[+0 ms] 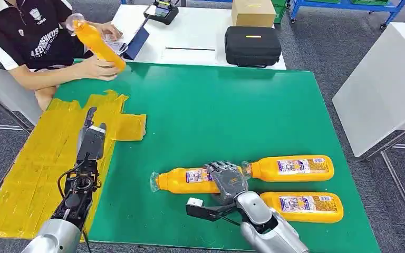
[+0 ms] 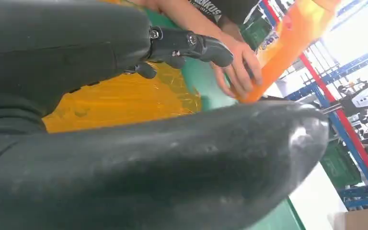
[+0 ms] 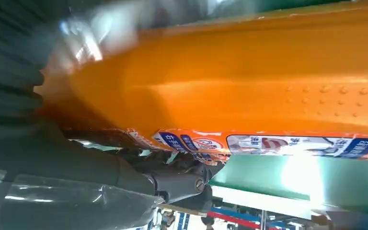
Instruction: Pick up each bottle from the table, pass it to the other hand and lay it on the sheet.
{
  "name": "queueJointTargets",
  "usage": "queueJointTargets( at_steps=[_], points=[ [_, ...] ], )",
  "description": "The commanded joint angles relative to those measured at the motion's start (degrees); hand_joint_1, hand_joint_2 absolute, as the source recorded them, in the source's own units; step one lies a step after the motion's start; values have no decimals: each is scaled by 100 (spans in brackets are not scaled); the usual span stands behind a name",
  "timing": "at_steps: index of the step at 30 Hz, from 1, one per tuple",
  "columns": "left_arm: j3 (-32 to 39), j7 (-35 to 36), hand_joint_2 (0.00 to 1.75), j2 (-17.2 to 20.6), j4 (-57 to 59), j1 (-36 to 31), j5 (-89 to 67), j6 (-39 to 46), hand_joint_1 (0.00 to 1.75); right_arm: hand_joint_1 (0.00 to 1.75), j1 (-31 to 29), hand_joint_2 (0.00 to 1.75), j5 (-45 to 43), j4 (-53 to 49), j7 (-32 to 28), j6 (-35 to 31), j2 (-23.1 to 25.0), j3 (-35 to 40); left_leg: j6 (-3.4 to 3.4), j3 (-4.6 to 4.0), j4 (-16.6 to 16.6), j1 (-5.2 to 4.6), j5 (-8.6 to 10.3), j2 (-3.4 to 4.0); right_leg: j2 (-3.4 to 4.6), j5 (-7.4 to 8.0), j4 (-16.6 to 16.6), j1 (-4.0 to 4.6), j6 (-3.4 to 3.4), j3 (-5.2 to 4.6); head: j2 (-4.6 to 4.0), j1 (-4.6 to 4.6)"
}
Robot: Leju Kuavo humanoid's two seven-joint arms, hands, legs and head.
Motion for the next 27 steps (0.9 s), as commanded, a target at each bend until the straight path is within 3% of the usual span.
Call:
queueJointTargets(
  at_steps=[1,20,27],
  points=[
    [-73,43,0,19,187,-195,-13,-6,0,175,-96,175,-12,355,-22,62,35,-41,-12,25,0,4,-13,-2,-11,-14,-1,6,-11,27,0,-2],
    [-123,81,0,-1,18,-154,-54,-1,0,175,-219,175,-60,517,-61,68,74,-62,-11,19,0,4,-11,0,-8,-11,-2,5,-10,21,0,-2],
    [-80,57,0,19,-299,134,11,7,0,173,-201,175,-460,86,-112,-792,352,-528,-15,32,0,4,-18,11,1,-15,0,6,-14,30,0,0]
  ],
)
